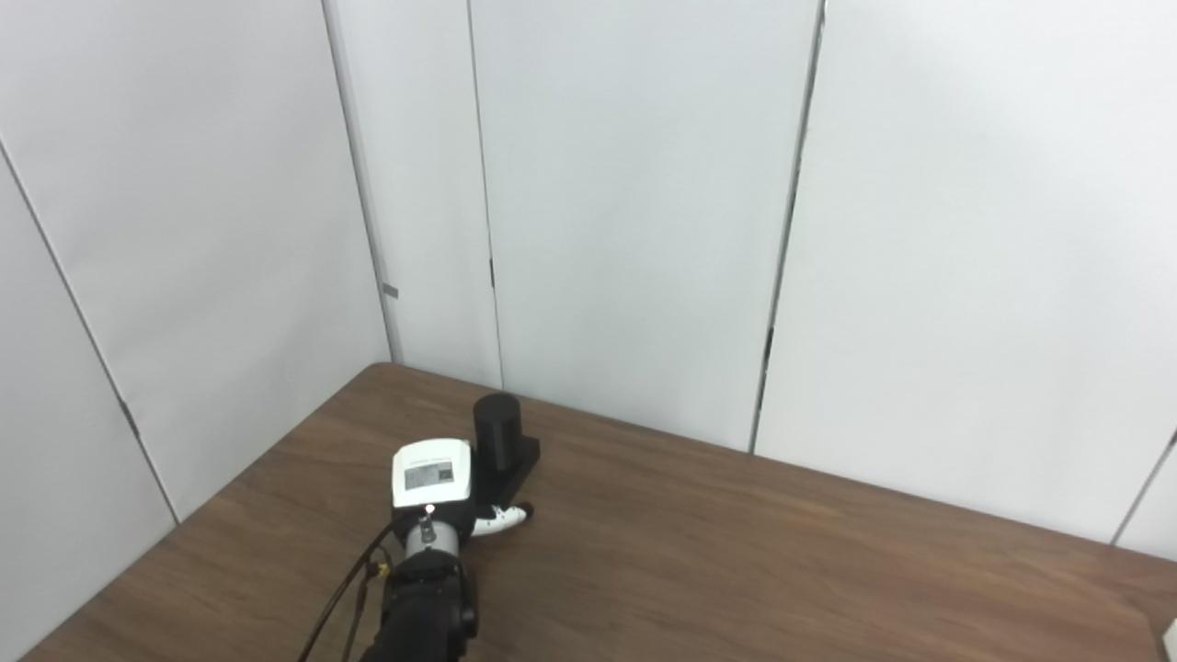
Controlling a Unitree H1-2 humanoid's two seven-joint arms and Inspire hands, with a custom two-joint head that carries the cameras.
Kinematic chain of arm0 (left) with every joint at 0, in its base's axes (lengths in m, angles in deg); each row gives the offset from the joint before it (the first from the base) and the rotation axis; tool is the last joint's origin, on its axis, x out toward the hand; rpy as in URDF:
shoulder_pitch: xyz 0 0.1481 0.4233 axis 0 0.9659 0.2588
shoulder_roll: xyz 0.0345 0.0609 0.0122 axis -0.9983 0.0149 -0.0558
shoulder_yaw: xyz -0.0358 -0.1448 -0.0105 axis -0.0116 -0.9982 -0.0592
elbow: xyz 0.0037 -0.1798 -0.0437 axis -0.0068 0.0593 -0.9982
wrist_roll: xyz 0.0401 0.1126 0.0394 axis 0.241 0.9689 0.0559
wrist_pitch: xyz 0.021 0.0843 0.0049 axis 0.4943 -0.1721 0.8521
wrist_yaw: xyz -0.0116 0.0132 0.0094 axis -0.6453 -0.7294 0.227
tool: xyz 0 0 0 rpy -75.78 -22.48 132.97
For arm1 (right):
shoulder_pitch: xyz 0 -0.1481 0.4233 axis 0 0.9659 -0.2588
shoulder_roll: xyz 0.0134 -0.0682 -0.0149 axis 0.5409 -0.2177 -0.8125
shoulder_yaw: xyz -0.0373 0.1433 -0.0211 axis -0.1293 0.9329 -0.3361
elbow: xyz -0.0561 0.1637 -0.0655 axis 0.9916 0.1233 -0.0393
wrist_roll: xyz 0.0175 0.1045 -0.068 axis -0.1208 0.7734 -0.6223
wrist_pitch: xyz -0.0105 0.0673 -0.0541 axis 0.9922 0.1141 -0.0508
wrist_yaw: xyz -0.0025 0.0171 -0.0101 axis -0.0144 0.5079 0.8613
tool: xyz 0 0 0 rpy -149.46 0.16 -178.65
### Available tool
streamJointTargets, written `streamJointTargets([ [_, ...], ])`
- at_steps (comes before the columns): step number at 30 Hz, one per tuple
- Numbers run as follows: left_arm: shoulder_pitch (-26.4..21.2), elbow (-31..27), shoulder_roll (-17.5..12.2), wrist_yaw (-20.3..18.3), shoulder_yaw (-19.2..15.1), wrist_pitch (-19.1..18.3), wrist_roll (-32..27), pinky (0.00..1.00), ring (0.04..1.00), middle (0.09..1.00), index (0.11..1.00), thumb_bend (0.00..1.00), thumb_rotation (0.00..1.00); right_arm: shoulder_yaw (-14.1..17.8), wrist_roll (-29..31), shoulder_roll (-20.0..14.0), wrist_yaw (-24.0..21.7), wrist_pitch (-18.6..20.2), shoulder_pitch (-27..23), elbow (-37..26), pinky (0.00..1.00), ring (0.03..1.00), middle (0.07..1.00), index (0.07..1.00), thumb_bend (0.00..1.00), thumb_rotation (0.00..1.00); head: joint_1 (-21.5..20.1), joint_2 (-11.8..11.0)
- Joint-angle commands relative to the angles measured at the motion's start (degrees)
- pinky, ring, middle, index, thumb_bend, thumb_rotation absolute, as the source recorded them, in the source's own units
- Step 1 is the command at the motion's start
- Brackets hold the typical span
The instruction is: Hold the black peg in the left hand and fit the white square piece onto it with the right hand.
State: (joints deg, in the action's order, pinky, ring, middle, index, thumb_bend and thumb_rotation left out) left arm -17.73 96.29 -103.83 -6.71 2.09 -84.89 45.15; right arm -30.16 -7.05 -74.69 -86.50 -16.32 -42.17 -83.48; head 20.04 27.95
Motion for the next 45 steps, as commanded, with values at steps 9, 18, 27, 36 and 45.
streamJointTargets([
  [9,-3.3,2.0,-3.1,9.9,3.1,-0.1,-8.1,0.82,0.806,0.705,0.484,0.52,0.09,-0.5,0.5,0.8,0.2,-0.5,1.2,1.3,0.93,0.846,0.809,0.899,0.50,1.00,-0.1,0.1],
  [18,-3.4,2.8,-3.3,12.2,4.3,-0.2,-11.6,0.77,0.777,0.682,0.480,0.51,0.06,-0.5,0.7,0.7,0.1,-0.1,0.8,1.6,0.95,0.858,0.807,0.896,0.50,1.00,-0.2,0.0],
  [27,-2.8,1.9,-4.3,12.7,5.6,-0.1,-13.0,0.72,0.750,0.676,0.479,0.51,0.06,-0.6,0.2,0.5,0.2,-0.5,0.3,2.3,0.94,0.848,0.804,0.890,0.48,1.00,-0.4,-0.1],
  [36,0.1,-4.2,-4.6,12.8,6.1,0.2,-16.9,0.71,0.761,0.699,0.482,0.51,0.06,-0.7,0.0,0.6,0.3,-0.2,0.3,2.0,0.90,0.835,0.804,0.882,0.45,1.00,-0.5,0.2],
  [45,5.1,-15.9,-3.9,11.5,5.5,1.9,-22.3,0.67,0.749,0.683,0.484,0.51,0.06,-0.8,-1.1,0.6,0.4,-0.2,0.6,1.3,0.90,0.826,0.802,0.878,0.46,1.00,-1.2,1.0],
])
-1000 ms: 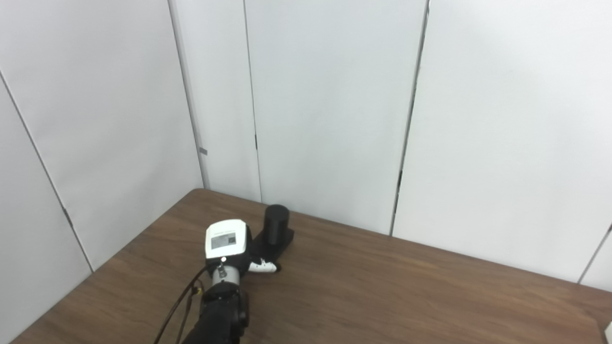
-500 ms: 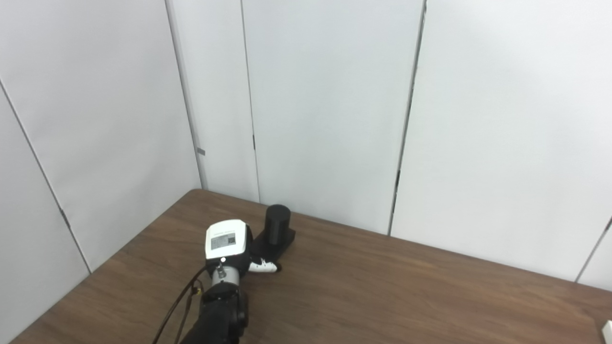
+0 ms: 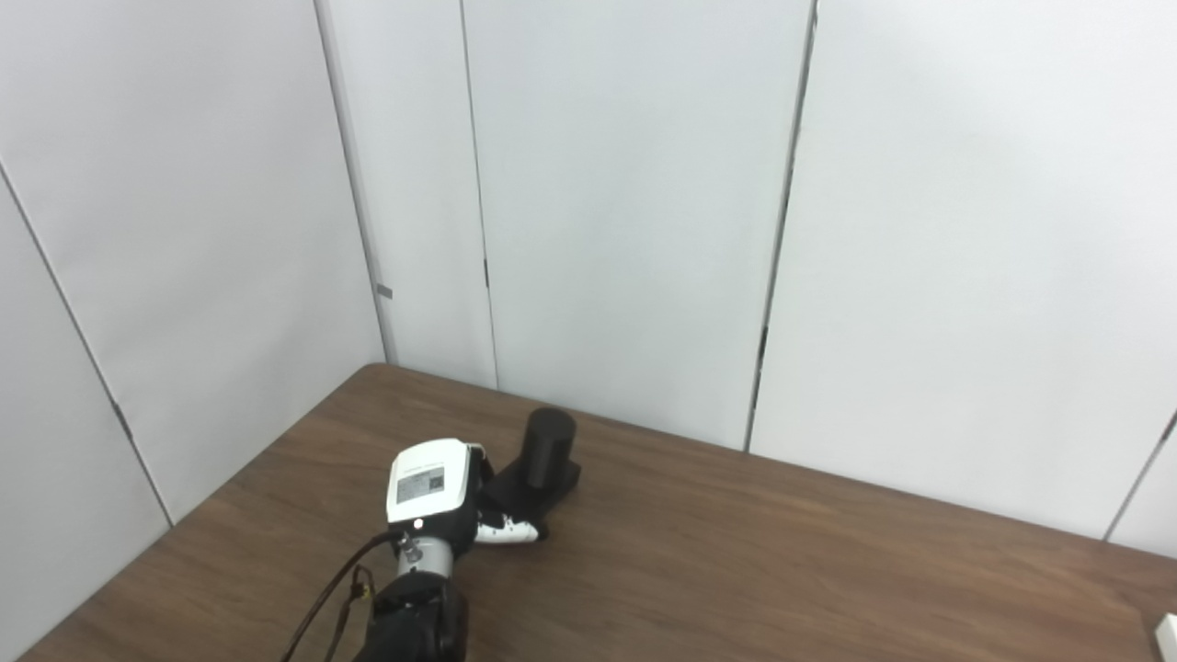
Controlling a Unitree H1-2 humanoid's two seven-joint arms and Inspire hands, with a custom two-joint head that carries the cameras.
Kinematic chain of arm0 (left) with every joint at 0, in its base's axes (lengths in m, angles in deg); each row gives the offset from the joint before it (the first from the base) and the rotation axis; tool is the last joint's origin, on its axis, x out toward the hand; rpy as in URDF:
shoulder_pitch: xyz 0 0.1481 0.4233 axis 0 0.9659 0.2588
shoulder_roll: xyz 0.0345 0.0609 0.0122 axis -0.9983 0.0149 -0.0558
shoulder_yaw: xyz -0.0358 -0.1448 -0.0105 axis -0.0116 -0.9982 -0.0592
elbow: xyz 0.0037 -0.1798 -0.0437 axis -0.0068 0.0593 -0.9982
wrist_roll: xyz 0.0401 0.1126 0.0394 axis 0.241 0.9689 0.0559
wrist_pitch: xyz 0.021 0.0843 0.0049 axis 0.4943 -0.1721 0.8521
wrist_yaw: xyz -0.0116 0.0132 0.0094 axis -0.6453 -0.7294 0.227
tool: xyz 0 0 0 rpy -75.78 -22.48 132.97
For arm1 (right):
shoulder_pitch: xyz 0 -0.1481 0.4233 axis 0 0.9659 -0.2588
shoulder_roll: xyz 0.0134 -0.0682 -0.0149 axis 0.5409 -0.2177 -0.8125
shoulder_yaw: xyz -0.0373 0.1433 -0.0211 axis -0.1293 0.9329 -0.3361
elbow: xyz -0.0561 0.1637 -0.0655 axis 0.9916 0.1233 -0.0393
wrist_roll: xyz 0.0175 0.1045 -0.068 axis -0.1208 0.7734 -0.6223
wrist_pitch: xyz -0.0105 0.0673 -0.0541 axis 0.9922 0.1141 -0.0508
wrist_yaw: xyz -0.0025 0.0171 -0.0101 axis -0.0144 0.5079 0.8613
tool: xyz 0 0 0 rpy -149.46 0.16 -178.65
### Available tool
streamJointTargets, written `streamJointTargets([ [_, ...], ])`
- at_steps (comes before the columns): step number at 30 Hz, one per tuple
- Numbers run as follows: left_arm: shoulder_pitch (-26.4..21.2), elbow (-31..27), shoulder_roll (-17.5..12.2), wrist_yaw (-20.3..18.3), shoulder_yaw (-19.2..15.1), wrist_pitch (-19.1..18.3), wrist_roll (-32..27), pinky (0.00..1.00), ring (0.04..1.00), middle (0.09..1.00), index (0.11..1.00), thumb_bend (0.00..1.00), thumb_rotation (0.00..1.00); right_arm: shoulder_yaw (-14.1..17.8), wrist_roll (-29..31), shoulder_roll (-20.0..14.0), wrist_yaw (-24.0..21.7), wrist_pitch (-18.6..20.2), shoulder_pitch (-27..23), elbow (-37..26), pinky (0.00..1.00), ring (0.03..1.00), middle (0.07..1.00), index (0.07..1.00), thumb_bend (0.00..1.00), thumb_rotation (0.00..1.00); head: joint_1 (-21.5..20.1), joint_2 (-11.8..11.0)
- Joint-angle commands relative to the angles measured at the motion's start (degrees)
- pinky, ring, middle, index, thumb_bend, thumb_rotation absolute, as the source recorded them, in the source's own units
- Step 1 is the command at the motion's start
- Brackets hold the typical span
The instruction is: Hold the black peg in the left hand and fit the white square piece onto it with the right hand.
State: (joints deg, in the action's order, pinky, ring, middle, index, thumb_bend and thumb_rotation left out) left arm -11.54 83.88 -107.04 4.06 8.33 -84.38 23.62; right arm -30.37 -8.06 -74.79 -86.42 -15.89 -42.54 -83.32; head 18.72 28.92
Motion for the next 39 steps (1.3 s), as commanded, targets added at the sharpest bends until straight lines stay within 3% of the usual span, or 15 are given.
streamJointTargets([
  [1,-0.2,-5.5,-0.3,0.3,-1.0,1.6,-1.9,0.68,0.754,0.689,0.485,0.50,0.06,-0.6,0.0,0.7,0.3,-0.5,1.0,1.0,0.90,0.824,0.801,0.877,0.45,1.00,0.0,0.2],
  [3,1.1,-8.1,0.0,0.0,-1.3,2.2,-3.9,0.67,0.753,0.697,0.486,0.50,0.06,-0.6,0.0,0.7,0.3,-0.4,1.1,0.7,0.90,0.824,0.800,0.874,0.45,1.00,-0.2,0.4],
  [8,5.7,-15.4,-0.2,-3.7,-2.0,8.0,-12.6,0.66,0.762,0.729,0.485,0.50,0.06,-0.8,-0.7,0.9,0.4,0.4,1.2,-0.1,0.91,0.828,0.796,0.872,0.46,1.00,-1.4,1.3],
  [17,15.1,-27.1,0.8,-9.9,-1.2,7.4,-14.3,0.69,0.802,0.755,0.487,0.49,0.07,-1.1,-1.3,1.1,0.6,1.0,1.2,-1.4,0.89,0.814,0.792,0.864,0.47,1.00,-4.0,3.0],
  [25,21.5,-30.1,0.1,-11.9,-0.7,12.1,-15.4,0.70,0.817,0.770,0.490,0.49,0.06,-1.6,-2.1,0.7,1.0,0.5,1.3,-1.7,0.89,0.814,0.790,0.859,0.46,1.00,-5.7,4.9],
  [31,23.4,-30.0,-3.1,-18.6,-1.1,16.2,-23.7,0.74,0.858,0.815,0.490,0.49,0.06,-2.1,-1.7,0.9,0.9,1.1,1.4,-3.2,0.89,0.814,0.788,0.856,0.42,1.00,-8.9,7.7],
  [39,25.0,-30.2,-4.9,-23.8,1.0,15.5,-25.2,0.76,0.872,0.837,0.488,0.49,0.06,-3.2,-3.7,1.3,1.1,5.6,1.3,-7.8,0.84,0.785,0.769,0.839,0.35,1.00,-13.4,11.9],
])
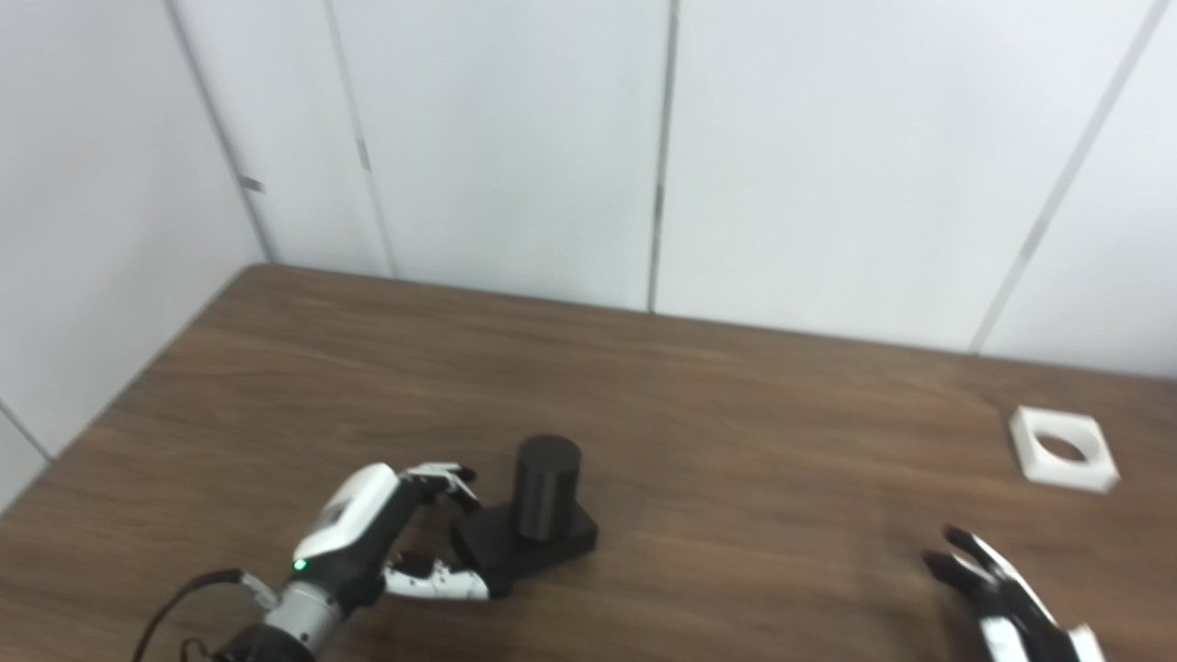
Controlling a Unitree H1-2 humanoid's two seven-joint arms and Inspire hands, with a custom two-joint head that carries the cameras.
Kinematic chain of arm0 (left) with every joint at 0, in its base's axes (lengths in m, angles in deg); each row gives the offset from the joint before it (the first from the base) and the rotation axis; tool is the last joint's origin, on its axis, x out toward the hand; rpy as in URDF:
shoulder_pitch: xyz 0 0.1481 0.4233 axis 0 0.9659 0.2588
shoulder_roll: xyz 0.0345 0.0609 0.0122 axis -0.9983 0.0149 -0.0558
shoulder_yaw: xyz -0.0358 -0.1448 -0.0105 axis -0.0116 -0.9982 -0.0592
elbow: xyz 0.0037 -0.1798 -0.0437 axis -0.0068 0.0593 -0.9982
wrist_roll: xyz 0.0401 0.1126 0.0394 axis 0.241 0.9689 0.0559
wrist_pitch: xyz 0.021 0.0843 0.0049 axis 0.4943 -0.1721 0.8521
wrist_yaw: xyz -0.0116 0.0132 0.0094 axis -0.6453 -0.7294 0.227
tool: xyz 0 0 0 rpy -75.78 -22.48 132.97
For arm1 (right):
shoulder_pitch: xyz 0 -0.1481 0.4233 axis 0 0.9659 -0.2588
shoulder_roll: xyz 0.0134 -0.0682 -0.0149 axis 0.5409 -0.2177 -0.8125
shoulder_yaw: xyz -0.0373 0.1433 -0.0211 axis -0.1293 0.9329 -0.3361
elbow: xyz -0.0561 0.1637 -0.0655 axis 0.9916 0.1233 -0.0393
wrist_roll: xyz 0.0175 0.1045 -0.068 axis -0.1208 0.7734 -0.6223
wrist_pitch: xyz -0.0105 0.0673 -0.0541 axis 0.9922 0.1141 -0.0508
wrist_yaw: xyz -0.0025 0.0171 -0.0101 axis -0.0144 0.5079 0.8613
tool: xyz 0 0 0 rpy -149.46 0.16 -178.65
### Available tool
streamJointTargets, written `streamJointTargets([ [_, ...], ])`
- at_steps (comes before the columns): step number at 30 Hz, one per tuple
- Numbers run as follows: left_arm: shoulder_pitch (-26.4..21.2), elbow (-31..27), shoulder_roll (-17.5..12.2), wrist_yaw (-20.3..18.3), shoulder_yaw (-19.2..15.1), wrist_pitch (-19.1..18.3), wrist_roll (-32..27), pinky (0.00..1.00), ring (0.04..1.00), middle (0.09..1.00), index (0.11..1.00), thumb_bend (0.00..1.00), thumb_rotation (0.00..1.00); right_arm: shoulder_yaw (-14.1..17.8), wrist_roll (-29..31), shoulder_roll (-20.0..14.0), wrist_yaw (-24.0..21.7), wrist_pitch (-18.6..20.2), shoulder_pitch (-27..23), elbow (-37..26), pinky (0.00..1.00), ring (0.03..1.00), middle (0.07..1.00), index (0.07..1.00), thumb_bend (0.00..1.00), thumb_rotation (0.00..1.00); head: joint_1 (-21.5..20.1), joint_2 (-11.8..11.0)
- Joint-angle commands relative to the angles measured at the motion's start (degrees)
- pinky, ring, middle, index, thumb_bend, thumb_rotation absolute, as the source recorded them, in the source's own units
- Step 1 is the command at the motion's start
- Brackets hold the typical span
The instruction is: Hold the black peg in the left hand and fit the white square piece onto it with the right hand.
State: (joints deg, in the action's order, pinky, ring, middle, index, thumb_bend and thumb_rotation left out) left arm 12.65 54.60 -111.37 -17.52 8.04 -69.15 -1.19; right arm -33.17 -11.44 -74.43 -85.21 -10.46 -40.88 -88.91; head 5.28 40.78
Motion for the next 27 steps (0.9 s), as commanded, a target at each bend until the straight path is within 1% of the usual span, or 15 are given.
streamJointTargets([
  [1,0.9,-1.0,-0.6,-2.5,1.8,0.3,-0.2,0.75,0.868,0.833,0.488,0.50,0.06,-0.5,-0.3,1.1,-0.1,1.0,-0.4,-2.7,0.85,0.788,0.770,0.838,0.37,1.00,-0.7,0.9],
  [3,1.0,-0.6,-0.7,-2.9,3.4,1.3,0.5,0.76,0.874,0.828,0.489,0.50,0.06,-0.7,-0.5,1.2,-0.1,2.4,-0.4,-3.6,0.85,0.790,0.768,0.837,0.38,1.00,-1.4,1.8],
  [5,0.8,0.2,-0.9,-2.9,5.1,3.6,0.9,0.76,0.876,0.827,0.489,0.49,0.05,-1.0,-1.1,1.2,0.1,3.1,-0.5,-4.1,0.85,0.788,0.765,0.833,0.38,1.00,-2.0,2.3],
  [7,0.6,0.9,-0.9,-2.9,6.6,5.0,1.3,0.76,0.873,0.825,0.489,0.49,0.06,-1.2,-1.2,1.4,0.2,3.9,-0.5,-4.7,0.85,0.785,0.762,0.828,0.39,1.00,-2.8,3.1],
  [11,0.1,2.3,-0.6,-2.5,8.8,7.6,1.8,0.76,0.872,0.824,0.490,0.50,0.05,-1.8,-2.3,1.5,0.3,5.2,-0.5,-5.7,0.84,0.777,0.760,0.825,0.43,1.00,-4.0,3.8],
  [13,-0.3,3.6,-0.2,-2.1,10.2,9.2,2.6,0.77,0.871,0.826,0.491,0.49,0.05,-2.1,-2.7,1.5,0.4,5.9,-0.5,-6.3,0.84,0.778,0.761,0.826,0.43,1.00,-4.7,4.0],
  [16,-0.7,5.1,0.6,-1.6,11.9,10.5,3.5,0.77,0.861,0.824,0.491,0.50,0.05,-2.3,-2.4,1.7,0.5,6.4,-0.4,-6.7,0.84,0.782,0.761,0.826,0.43,1.00,-5.6,4.3],
  [22,-1.0,6.4,2.0,0.0,15.1,12.4,8.2,0.78,0.853,0.813,0.491,0.50,0.05,-2.8,-2.7,1.7,0.5,6.8,-0.4,-7.1,0.84,0.784,0.764,0.832,0.43,1.00,-6.5,4.7],
  [25,-1.7,6.9,2.4,0.4,17.0,13.7,11.7,0.82,0.852,0.813,0.491,0.50,0.06,-3.0,-2.8,1.9,0.6,7.0,-0.4,-7.4,0.83,0.785,0.765,0.835,0.42,1.00,-7.0,4.8],
  [27,-1.9,7.0,2.9,0.4,17.8,14.0,13.4,0.85,0.855,0.811,0.491,0.50,0.06,-3.1,-3.0,1.9,0.6,7.0,-0.4,-7.4,0.83,0.785,0.766,0.836,0.42,1.00,-7.3,4.9],
])
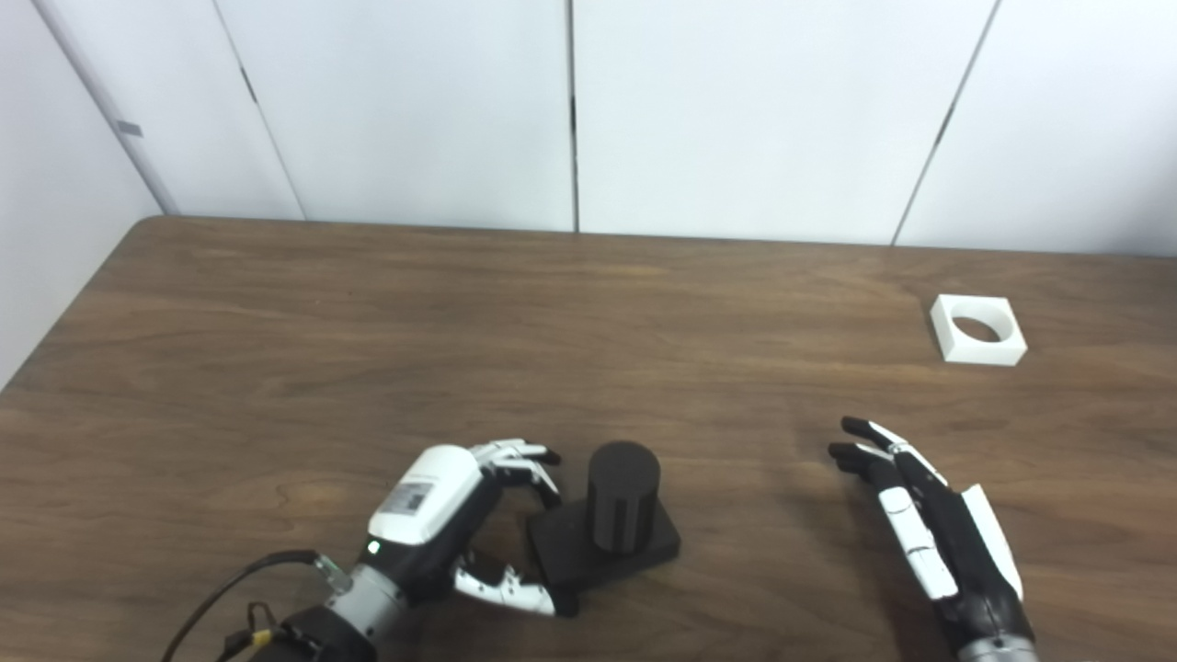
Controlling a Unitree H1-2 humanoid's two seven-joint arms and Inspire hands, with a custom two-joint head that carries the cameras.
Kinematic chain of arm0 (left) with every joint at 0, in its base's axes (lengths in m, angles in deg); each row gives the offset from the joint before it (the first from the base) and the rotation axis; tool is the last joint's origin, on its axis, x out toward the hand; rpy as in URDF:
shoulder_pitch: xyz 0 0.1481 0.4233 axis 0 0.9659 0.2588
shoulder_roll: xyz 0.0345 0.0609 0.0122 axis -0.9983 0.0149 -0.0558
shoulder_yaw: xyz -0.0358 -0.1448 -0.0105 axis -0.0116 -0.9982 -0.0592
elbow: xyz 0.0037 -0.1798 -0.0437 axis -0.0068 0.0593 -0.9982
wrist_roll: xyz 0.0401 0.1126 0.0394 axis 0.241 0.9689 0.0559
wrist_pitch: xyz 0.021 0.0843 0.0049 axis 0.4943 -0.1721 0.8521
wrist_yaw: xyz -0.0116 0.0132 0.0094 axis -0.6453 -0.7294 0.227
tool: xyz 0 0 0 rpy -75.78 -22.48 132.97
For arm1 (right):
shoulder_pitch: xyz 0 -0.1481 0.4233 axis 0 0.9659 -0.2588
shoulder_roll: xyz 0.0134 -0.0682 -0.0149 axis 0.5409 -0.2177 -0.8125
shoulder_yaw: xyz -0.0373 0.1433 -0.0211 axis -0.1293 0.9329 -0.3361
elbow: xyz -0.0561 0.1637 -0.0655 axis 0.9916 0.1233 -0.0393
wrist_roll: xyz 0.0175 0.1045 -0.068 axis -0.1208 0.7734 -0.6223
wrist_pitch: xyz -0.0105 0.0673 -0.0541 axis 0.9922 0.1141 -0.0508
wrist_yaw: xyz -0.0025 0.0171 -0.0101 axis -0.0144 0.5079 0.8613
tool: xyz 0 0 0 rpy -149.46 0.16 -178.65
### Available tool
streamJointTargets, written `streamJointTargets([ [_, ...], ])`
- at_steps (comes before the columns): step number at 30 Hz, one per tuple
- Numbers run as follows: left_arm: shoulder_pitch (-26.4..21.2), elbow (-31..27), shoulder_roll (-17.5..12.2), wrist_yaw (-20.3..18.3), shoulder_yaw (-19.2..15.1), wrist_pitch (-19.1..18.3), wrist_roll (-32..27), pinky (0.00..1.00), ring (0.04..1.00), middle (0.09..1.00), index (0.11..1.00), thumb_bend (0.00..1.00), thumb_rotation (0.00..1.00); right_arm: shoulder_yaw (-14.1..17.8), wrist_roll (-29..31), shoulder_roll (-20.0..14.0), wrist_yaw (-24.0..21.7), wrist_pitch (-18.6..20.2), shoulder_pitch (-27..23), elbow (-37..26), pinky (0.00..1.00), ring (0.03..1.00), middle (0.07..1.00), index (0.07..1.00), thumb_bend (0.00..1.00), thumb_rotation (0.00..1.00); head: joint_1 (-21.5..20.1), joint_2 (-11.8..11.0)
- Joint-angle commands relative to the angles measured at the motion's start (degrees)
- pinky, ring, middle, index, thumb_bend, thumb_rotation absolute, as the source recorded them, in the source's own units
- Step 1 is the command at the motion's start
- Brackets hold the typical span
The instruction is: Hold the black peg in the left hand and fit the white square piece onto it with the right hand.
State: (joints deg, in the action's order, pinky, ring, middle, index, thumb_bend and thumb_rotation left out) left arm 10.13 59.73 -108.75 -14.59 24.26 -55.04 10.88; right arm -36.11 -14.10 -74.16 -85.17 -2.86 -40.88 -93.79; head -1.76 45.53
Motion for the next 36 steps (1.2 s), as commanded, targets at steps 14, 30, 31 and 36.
streamJointTargets([
  [14,0.4,2.8,0.3,-1.7,3.4,-0.2,9.2,0.90,0.865,0.802,0.490,0.50,0.05,-0.4,0.1,1.4,0.4,0.1,0.3,-3.7,0.82,0.786,0.771,0.839,0.41,1.00,-3.3,-0.5],
  [30,1.5,4.3,0.0,1.8,1.5,0.8,11.1,0.86,0.846,0.784,0.489,0.51,0.05,6.8,-1.1,-9.1,-4.7,14.3,-6.8,-12.9,0.73,0.806,0.824,0.792,0.55,0.26,-9.3,-3.4],
  [31,1.5,4.4,-0.1,1.8,1.6,0.9,11.1,0.86,0.846,0.783,0.489,0.51,0.05,7.5,-1.5,-10.7,-5.0,14.6,-8.4,-12.1,0.74,0.815,0.828,0.791,0.56,0.24,-10.4,-4.0],
  [36,1.7,5.0,-0.2,2.2,1.6,1.4,11.2,0.84,0.833,0.779,0.488,0.51,0.05,9.2,-3.5,-16.0,-6.0,16.9,-15.3,-8.2,0.90,0.900,0.874,0.788,0.68,0.19,-12.7,-5.3],
])
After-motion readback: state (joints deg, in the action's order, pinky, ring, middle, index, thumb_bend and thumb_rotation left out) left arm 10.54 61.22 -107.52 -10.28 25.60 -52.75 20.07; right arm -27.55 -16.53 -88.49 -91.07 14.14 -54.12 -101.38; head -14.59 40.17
